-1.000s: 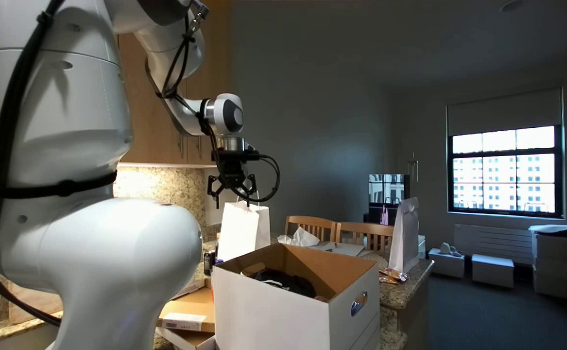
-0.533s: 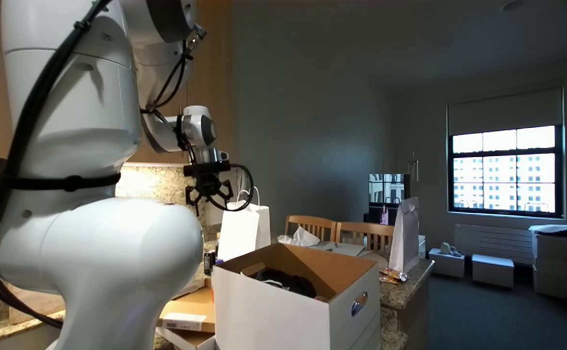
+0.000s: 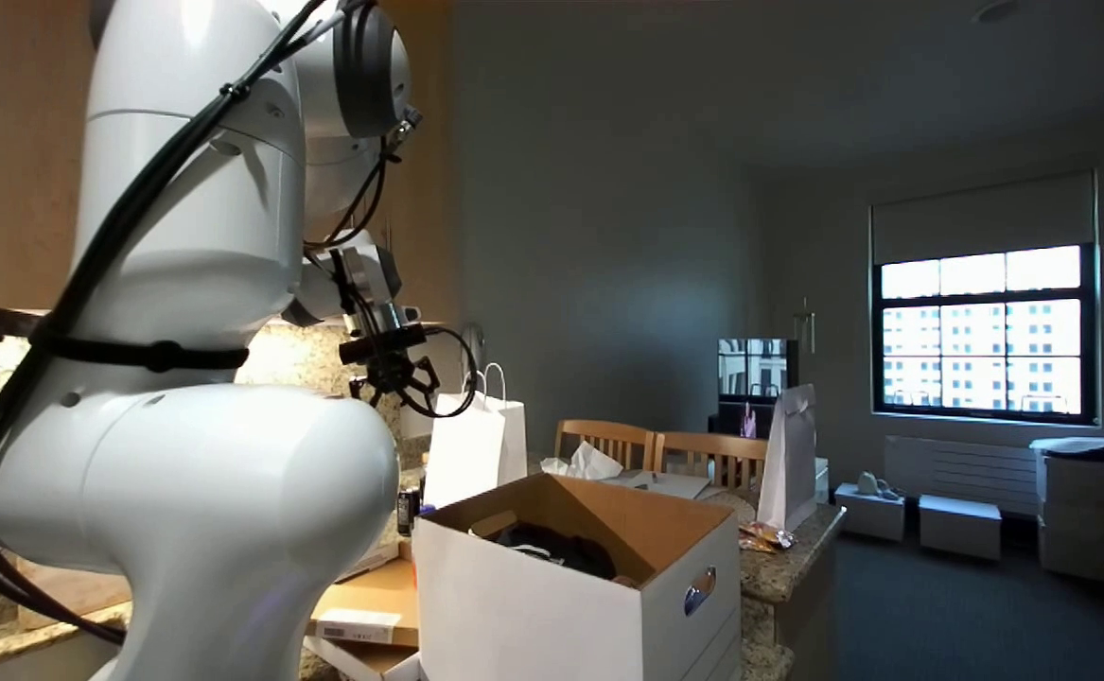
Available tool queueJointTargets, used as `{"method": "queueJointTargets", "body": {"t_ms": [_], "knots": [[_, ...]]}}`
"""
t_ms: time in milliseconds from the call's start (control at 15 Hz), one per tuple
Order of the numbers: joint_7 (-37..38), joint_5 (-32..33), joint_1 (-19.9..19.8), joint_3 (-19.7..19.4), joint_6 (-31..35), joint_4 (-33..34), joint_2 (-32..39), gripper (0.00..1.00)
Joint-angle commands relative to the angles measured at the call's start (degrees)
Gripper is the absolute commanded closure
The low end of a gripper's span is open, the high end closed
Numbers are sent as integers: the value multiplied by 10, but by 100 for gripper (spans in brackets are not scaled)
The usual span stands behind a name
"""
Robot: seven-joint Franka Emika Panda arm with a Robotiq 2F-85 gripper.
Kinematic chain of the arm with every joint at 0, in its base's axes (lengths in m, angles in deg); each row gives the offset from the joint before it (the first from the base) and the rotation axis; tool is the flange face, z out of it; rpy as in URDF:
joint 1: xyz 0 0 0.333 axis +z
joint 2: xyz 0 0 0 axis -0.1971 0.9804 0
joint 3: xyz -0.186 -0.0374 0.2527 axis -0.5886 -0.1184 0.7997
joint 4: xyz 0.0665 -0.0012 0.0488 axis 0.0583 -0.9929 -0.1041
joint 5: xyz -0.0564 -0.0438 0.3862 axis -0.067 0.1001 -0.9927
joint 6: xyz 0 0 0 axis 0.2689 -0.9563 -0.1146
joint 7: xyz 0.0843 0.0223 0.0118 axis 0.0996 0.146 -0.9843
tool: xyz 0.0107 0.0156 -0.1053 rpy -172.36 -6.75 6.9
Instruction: Put the water bottle and the cardboard box into the bigger box
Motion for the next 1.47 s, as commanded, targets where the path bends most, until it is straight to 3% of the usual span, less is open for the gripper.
{"method": "queueJointTargets", "body": {"t_ms": [0, 267, 867, 1400], "knots": [[-1, -1, 7, -7, -1, 4, 3, 0], [-17, 5, 3, -13, -18, 4, -21, 0], [-180, 12, 9, -21, -107, 138, 94, 0], [-297, -24, 22, -9, -68, 187, 177, 0]]}}
